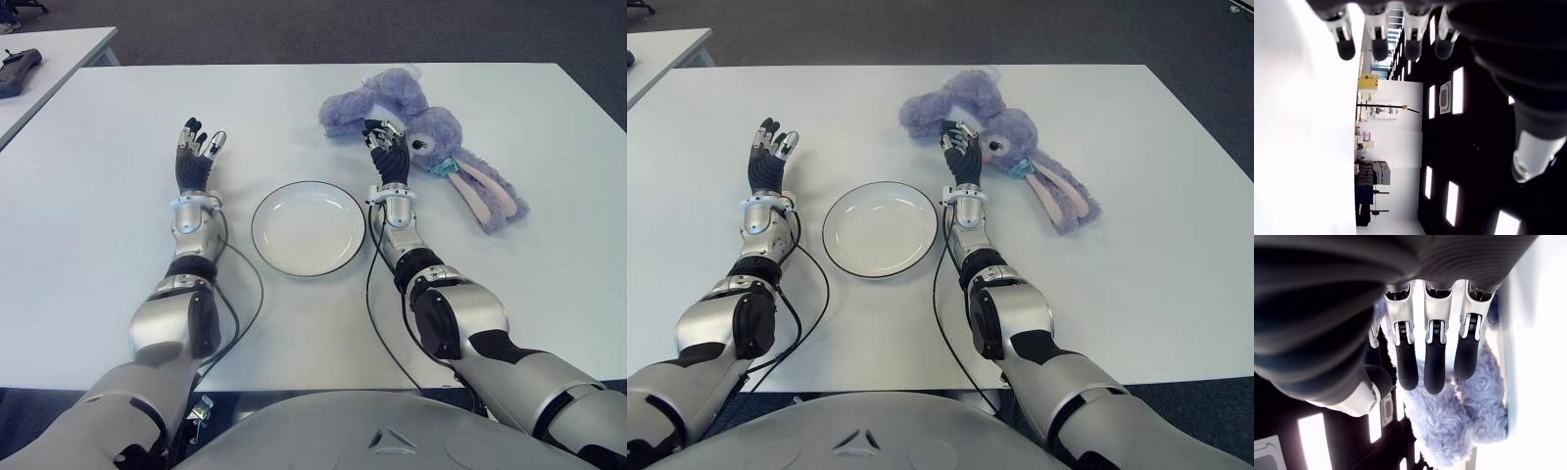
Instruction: Put the doll into the plate.
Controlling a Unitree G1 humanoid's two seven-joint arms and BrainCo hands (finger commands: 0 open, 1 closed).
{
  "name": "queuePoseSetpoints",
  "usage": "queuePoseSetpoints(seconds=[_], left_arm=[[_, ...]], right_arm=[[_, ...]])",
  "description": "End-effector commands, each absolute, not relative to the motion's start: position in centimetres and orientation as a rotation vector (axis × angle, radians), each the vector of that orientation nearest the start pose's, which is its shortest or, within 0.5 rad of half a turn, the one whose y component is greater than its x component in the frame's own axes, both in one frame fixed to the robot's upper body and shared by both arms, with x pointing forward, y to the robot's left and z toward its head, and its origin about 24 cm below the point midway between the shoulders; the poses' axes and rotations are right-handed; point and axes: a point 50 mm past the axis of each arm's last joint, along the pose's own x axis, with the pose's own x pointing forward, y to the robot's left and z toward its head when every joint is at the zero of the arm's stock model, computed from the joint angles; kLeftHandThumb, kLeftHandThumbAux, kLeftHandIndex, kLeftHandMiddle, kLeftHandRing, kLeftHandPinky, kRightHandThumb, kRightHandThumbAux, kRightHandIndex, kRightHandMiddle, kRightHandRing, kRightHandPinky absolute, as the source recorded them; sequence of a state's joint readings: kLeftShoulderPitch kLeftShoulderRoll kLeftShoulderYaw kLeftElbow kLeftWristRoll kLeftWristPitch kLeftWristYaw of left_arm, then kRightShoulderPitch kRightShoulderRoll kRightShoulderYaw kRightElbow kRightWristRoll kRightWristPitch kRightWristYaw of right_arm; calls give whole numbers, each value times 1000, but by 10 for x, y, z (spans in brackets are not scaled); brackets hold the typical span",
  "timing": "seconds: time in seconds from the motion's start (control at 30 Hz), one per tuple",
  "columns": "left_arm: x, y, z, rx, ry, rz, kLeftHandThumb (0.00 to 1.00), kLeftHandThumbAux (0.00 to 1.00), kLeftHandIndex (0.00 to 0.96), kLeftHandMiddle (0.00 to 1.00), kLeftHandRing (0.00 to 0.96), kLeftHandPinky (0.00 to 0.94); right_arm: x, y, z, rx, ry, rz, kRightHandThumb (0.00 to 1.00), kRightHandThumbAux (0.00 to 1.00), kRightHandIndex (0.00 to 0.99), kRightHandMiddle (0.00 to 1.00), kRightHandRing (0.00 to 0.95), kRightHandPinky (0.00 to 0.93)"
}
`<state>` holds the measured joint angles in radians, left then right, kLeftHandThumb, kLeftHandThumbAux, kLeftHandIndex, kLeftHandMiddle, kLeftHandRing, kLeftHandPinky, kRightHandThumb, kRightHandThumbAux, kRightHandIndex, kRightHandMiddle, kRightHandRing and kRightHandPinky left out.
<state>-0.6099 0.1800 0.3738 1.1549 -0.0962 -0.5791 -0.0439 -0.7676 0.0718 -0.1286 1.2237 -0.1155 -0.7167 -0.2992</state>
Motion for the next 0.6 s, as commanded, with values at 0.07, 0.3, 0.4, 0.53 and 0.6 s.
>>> queuePoseSetpoints(seconds=[0.07, 0.3, 0.4, 0.53, 0.6], left_arm=[[229, 194, -95, -228, 397, 314, 0, 615, 8, 40, 27, 32], [228, 194, -95, -225, 392, 311, 0, 603, 7, 35, 21, 25], [228, 194, -94, -222, 388, 309, 0, 592, 7, 33, 19, 19], [228, 194, -94, -222, 383, 308, 0, 579, 5, 33, 16, 5], [229, 194, -94, -222, 384, 308, 0, 583, 4, 34, 16, 11]], right_arm=[[353, -76, 68, 26, -272, -76, 663, 746, 395, 292, 311, 318], [362, -71, 89, 17, -336, -70, 666, 745, 396, 294, 311, 318], [366, -70, 99, 17, -365, -64, 666, 745, 395, 294, 306, 302], [369, -70, 106, 18, -387, -63, 667, 744, 396, 300, 307, 302], [370, -70, 110, 19, -398, -63, 668, 743, 396, 304, 313, 320]])
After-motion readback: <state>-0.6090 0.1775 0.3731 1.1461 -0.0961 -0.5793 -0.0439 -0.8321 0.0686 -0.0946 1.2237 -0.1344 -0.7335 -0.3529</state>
